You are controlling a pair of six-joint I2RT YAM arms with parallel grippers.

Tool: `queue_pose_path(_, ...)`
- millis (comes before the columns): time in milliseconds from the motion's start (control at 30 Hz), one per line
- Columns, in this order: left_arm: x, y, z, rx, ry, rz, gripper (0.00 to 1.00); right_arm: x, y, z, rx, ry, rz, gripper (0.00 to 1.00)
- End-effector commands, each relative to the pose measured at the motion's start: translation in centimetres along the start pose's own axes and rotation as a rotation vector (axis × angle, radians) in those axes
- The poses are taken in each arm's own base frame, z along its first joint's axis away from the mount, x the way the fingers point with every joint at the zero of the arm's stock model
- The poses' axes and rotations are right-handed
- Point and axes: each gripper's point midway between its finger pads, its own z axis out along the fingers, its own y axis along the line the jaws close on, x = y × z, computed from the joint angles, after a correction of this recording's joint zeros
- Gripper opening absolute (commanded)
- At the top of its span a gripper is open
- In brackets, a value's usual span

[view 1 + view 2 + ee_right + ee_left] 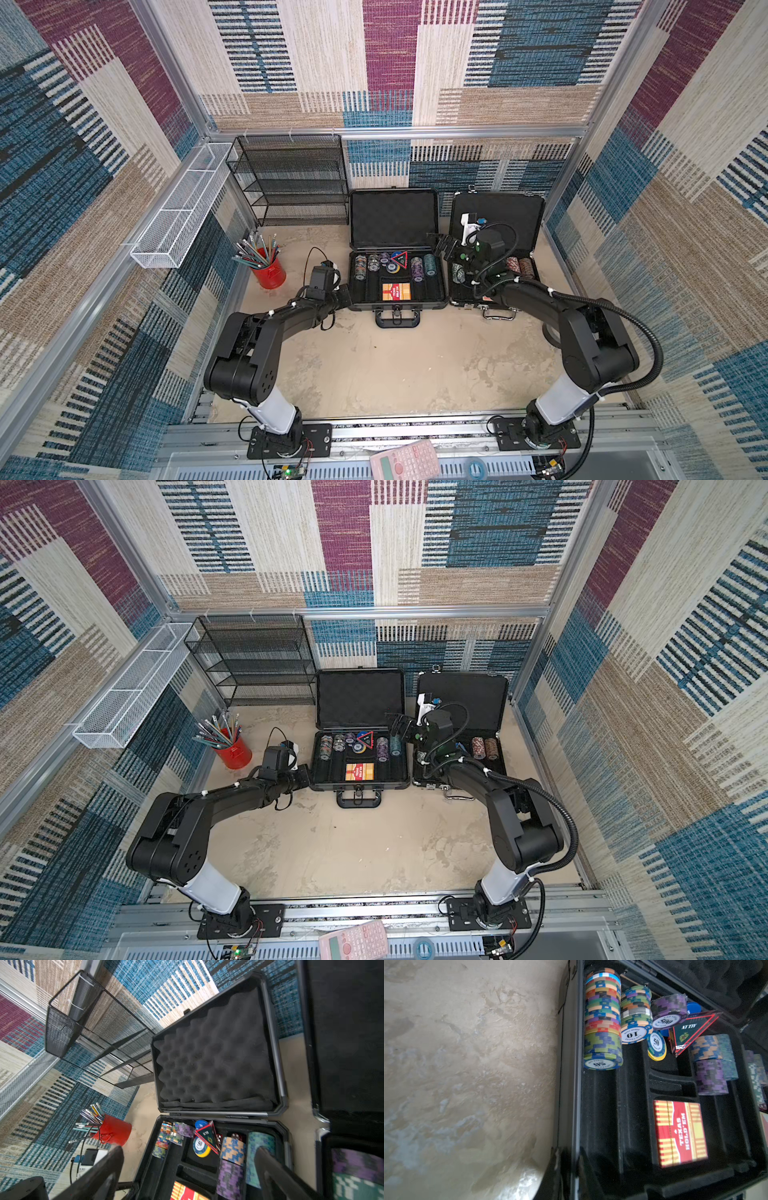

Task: Open the poker set cases
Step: Open the case lid on the poker set case.

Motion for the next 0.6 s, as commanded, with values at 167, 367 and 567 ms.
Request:
queue_pose_path(167, 5.4, 2.9, -0.8, -0.117, 0.183, -0.056, 0.32, -0.2, -2.7, -5.4, 0.179, -0.123, -0.218, 0.99)
queue_pose_path(367, 4.3, 2.6, -1.9, -0.112, 0.122, -0.043, 0.48, -1.1, -6.0, -12.2, 0.409, -0.315, -0.422, 0.99)
queue_pose_path(567, 2.5, 2.2, -3.8, -0.124, 0.028, -0.010, 0.65, -0.9, -7.8, -17.9, 0.551, -0.473, -0.571, 0.99)
